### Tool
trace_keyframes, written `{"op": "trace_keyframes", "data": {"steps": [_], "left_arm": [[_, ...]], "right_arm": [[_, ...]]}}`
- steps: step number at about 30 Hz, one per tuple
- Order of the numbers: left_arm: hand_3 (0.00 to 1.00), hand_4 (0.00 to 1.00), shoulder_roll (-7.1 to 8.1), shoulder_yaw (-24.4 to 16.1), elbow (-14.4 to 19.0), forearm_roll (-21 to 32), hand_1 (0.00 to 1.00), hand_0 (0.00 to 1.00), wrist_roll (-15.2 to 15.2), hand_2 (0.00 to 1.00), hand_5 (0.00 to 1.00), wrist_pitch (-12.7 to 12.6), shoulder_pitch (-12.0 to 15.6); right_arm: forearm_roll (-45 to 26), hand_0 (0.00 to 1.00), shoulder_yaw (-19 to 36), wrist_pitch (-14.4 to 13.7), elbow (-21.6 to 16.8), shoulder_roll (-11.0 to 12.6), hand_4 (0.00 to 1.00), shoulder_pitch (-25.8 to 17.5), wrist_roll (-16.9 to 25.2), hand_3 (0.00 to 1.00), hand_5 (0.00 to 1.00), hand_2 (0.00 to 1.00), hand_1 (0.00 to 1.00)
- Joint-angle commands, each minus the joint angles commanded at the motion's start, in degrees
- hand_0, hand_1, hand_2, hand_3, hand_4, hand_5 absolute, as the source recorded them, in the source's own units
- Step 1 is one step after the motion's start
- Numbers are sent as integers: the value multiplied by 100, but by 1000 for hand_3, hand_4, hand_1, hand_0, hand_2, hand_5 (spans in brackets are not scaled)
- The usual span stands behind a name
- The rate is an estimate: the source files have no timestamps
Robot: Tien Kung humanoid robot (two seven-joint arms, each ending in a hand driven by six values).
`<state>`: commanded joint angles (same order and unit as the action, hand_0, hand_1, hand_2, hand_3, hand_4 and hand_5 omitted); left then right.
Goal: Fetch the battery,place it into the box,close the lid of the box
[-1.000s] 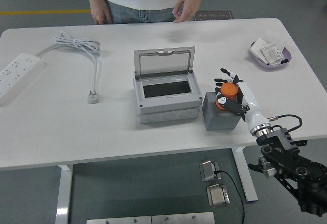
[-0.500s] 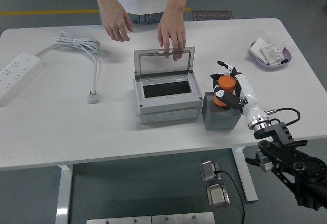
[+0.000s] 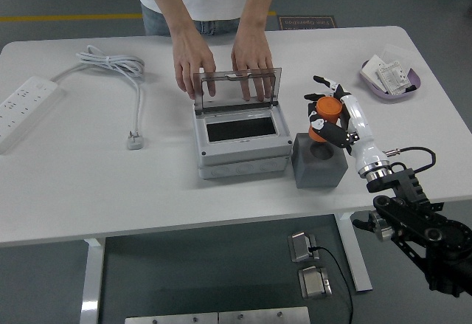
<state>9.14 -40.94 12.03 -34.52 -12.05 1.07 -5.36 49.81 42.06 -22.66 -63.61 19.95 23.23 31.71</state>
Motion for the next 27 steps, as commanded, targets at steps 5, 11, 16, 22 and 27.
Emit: {"op": "trace_keyframes", "data": {"steps": [5,11,16,22,27], "left_arm": [[627,636,2,-64,4,-69,715,669,-20,674,188,-13,11],[627,636,9,-151,10,-170,716,669,-49,674,189,-27,15],[627,636,22,-180,10,-213,717,669,-56,674,189,-33,9],[627,636,42,-227,11,-287,716,669,-69,676,190,-36,-3],[626,636,57,-243,10,-308,719,669,-68,677,189,-43,4]], "right_arm": [[12,669,40,-15,-215,46,300,-28,-5,801,2,633,684],[-90,456,114,18,-494,95,274,-50,16,702,16,569,525],[-255,359,163,86,-662,122,390,-60,30,543,2,474,433],[-479,227,181,153,-946,152,293,-64,37,395,39,387,342],[-515,176,148,155,-1218,181,168,-40,5,329,76,307,280]]}}
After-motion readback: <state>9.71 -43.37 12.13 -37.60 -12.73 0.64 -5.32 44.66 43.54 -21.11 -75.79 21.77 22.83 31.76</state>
